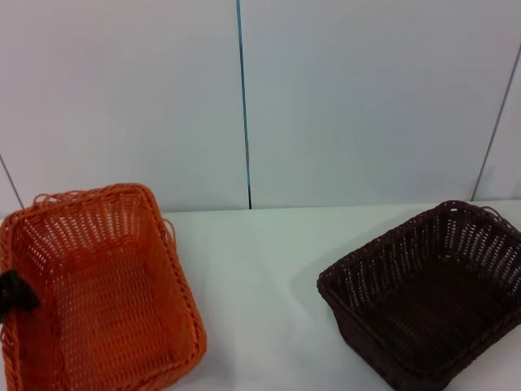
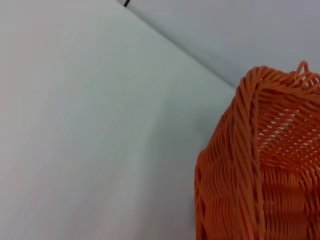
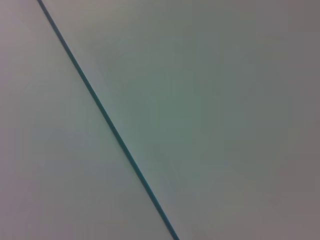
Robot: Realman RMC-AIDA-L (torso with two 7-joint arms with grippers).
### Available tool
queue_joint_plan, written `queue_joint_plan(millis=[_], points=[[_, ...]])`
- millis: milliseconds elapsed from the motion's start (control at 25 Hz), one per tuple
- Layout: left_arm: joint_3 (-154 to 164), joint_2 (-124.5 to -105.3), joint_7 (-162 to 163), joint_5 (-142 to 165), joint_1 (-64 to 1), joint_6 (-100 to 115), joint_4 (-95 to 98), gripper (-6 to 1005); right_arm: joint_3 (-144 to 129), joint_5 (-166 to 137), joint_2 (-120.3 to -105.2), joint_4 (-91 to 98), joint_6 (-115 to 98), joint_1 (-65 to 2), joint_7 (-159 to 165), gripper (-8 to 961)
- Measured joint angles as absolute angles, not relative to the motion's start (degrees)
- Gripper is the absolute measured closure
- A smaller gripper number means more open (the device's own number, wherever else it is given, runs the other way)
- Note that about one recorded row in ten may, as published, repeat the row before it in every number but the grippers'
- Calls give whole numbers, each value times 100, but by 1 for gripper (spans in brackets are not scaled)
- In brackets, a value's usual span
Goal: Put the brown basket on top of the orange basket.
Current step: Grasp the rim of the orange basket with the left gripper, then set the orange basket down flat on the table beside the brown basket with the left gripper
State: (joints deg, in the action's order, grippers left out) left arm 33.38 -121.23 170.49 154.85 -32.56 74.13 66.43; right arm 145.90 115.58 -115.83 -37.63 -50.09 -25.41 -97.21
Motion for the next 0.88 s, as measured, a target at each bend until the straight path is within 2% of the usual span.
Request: queue_joint_plan(millis=[360, 680, 880], points=[[3339, -11938, 17004, 15397, -3244, 7728, 7053, 847, 14590, 11558, -11584, -3751, -5009, -2575, -9721, 161], [3372, -11634, 16324, 15047, -3303, 7940, 7124, 847, 14618, 11559, -11642, -3756, -5023, -2598, -9721, 161], [3389, -11519, 15373, 14607, -3345, 7991, 7126, 846, 14627, 11563, -11650, -3757, -5052, -2603, -9707, 162]])
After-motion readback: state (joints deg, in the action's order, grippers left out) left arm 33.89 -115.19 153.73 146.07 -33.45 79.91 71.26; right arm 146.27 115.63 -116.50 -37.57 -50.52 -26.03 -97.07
